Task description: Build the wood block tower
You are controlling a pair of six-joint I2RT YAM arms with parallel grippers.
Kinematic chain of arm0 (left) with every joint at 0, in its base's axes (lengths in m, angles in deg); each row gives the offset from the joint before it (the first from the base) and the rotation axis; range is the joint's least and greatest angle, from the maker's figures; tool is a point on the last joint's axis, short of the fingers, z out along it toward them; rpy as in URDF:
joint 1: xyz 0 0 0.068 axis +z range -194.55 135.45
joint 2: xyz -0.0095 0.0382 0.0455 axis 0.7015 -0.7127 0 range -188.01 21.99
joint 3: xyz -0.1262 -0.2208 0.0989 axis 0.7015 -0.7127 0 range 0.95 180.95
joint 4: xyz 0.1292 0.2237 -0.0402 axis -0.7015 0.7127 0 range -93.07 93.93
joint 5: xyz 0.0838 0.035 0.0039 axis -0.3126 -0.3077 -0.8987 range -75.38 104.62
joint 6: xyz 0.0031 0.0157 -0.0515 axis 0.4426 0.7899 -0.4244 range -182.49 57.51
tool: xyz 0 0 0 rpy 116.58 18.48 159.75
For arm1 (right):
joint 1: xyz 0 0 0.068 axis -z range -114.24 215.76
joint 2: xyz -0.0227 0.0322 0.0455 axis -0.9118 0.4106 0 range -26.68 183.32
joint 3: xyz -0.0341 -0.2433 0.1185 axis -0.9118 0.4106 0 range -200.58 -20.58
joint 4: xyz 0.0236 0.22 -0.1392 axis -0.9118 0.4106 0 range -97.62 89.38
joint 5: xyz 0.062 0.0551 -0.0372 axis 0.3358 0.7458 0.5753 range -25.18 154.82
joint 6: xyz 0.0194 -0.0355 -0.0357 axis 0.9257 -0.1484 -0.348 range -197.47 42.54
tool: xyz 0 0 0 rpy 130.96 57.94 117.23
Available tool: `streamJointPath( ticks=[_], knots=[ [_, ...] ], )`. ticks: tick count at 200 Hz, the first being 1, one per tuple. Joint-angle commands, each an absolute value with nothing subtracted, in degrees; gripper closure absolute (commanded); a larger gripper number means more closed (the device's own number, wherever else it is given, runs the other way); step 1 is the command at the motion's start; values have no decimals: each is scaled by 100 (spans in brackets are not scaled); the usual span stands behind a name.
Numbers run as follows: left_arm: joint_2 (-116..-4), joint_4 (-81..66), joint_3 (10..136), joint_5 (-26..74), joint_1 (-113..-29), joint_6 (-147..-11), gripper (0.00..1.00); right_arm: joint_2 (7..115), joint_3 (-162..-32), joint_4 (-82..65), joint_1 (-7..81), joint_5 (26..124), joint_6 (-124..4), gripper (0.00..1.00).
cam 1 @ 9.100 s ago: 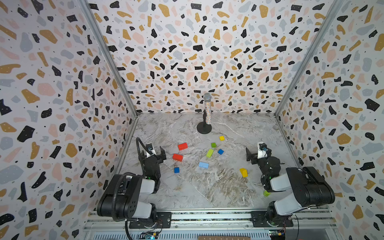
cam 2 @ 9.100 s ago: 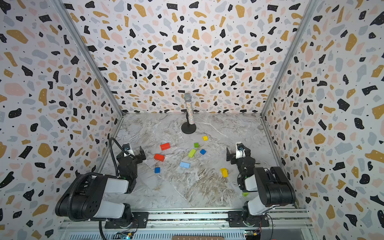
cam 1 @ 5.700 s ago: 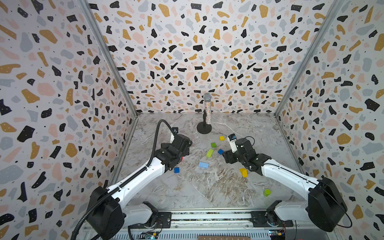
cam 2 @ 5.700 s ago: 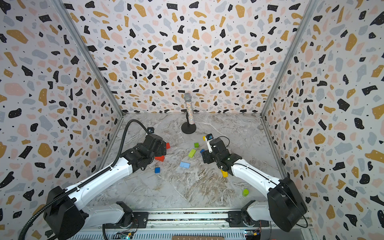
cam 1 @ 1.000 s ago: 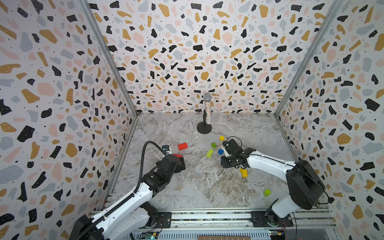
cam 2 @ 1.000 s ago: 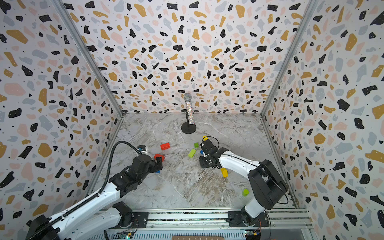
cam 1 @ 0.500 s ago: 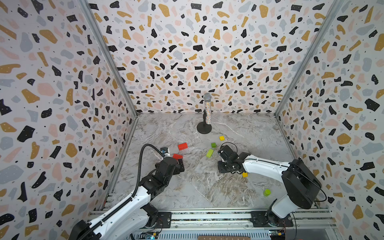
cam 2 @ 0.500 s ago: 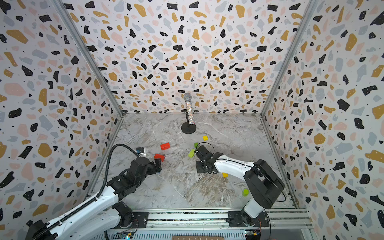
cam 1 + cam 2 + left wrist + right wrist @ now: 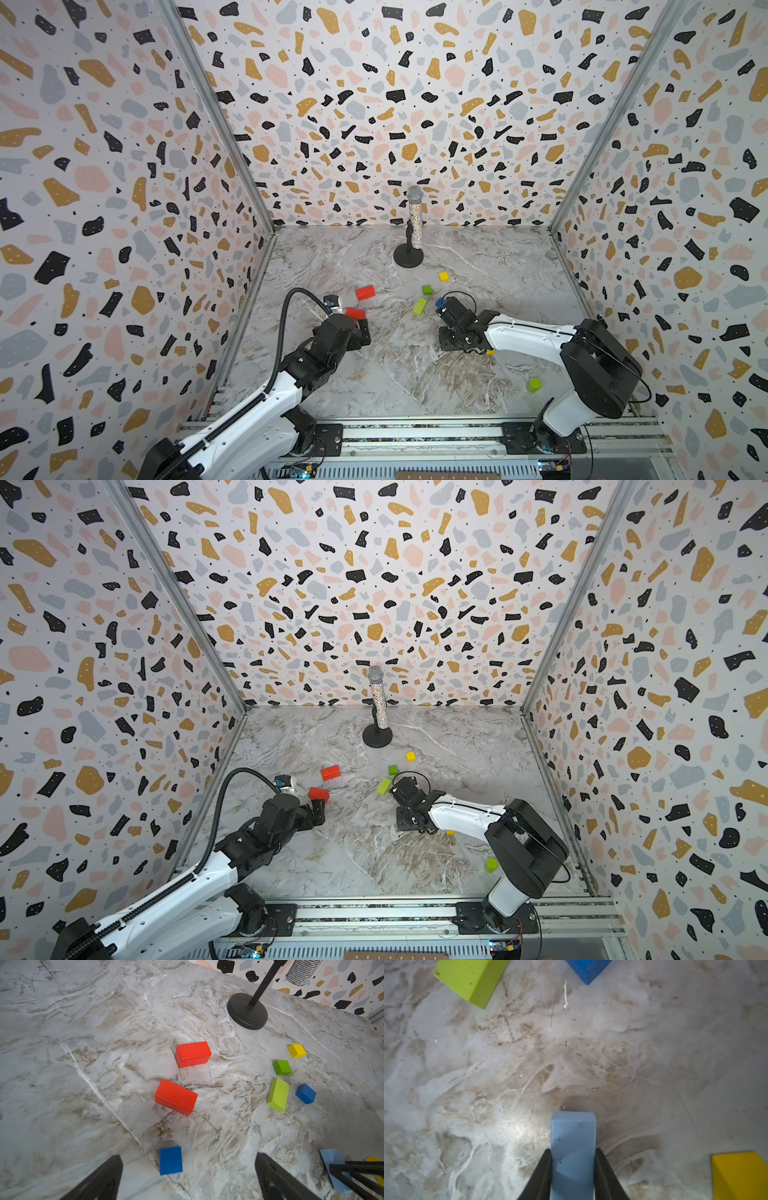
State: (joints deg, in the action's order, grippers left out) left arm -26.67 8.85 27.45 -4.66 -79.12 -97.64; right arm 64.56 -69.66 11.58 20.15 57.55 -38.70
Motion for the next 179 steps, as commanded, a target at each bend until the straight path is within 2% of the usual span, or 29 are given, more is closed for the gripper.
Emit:
streamJointPath(
  ticks=[1,95,179],
  knots=[
    [-2624,720,2654,-391,-7909,-9745,0,6469,-7004,1174,2062,5594,-3787,79],
    [-2721,456,2538,-182,-7910,-9773,0,6647,-7189,1097,2463,5796,-4072,80],
    [-3233,467,2775,254,-7909,-9511,0,6552,-7212,1105,2462,5894,-4370,55]
  ],
)
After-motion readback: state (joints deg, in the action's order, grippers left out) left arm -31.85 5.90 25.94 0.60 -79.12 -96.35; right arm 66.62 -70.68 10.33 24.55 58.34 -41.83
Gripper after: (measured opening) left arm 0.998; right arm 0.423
